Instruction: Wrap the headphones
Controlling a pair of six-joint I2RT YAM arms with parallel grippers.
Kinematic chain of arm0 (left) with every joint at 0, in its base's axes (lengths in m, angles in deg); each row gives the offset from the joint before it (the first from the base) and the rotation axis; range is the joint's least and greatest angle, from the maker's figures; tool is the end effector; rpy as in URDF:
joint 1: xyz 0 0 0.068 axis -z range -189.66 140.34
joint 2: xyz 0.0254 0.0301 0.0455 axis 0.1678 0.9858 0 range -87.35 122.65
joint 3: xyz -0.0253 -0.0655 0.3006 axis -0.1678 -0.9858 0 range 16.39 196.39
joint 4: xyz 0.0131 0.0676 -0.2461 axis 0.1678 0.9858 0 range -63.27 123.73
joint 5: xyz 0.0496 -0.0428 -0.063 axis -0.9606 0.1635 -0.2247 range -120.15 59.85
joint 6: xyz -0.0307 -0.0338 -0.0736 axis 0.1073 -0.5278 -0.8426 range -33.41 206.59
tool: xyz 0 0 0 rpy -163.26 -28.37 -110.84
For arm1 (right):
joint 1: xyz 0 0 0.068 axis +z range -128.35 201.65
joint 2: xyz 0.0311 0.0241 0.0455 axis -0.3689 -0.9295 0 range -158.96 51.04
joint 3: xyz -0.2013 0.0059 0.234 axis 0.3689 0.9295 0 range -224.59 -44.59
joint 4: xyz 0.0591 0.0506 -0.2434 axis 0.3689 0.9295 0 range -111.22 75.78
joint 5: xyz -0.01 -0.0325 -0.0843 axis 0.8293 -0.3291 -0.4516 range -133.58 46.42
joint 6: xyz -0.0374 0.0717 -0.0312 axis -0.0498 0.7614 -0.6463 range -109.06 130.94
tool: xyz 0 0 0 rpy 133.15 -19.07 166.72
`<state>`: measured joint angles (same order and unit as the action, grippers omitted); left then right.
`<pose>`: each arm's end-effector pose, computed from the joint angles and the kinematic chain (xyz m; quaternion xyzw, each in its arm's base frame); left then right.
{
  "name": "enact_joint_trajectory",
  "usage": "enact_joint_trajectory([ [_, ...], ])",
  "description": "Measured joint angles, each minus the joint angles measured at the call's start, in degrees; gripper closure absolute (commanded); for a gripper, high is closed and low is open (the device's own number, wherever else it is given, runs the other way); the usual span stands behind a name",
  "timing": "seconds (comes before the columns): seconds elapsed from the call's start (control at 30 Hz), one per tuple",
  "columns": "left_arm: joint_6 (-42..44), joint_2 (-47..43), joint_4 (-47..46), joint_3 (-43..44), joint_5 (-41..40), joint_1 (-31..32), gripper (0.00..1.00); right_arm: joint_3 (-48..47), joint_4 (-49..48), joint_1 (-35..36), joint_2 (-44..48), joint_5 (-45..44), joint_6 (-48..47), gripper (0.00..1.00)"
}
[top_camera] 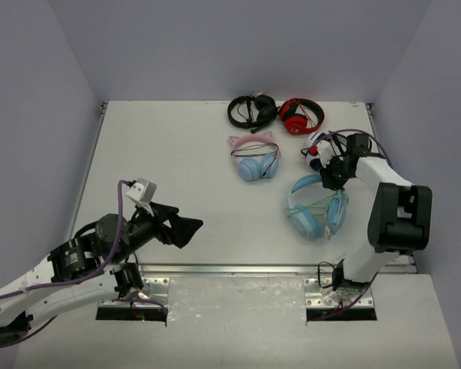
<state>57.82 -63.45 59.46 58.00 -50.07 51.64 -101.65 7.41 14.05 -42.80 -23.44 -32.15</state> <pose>0.0685 -0.0707 0.3273 0.1178 0.7797 -0.3271 0.5207 0.3285 -0.0171 0.1862 -0.3287 0.9049 0.0646 0.2626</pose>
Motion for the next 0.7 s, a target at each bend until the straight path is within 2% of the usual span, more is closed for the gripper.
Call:
enact_joint_trajectory([
  [0.03, -0.02, -0.39, -0.09, -0.07, 0.07, 0.04, 0.00, 0.39, -0.76, -0.31, -0.44, -0.13, 0.00, 0.94],
  [0.13, 0.00, -0.72, -0.44, -0.11, 0.68, 0.17, 0.00, 0.96, -3.28, -1.31, -2.73, -0.52, 0.02, 0.80],
  [0.2, 0.00, -0.59, -0.50, -0.24, 1.14, 0.24, 0.00, 0.96, -4.15, -1.57, -4.39, -0.50, 0.02, 0.77],
  [0.37, 0.02, -0.35, -0.57, -0.44, 2.05, 0.31, 0.00, 1.01, -4.33, -1.73, -5.44, -0.35, 0.04, 0.64],
  [0.4, 0.02, -0.37, -0.61, -0.44, 2.19, 0.31, 0.00, 1.01, -4.37, -1.73, -5.44, -0.33, 0.07, 0.49],
  [0.43, 0.02, -0.39, -0.66, -0.44, 2.23, 0.39, 0.00, 1.01, -4.37, -1.73, -5.44, -0.26, 0.44, 0.02],
  [0.7, 0.02, -0.37, -0.85, -0.48, 2.97, 1.64, 0.00, 0.17, -3.82, -1.73, -5.05, 0.04, 2.73, 0.01],
])
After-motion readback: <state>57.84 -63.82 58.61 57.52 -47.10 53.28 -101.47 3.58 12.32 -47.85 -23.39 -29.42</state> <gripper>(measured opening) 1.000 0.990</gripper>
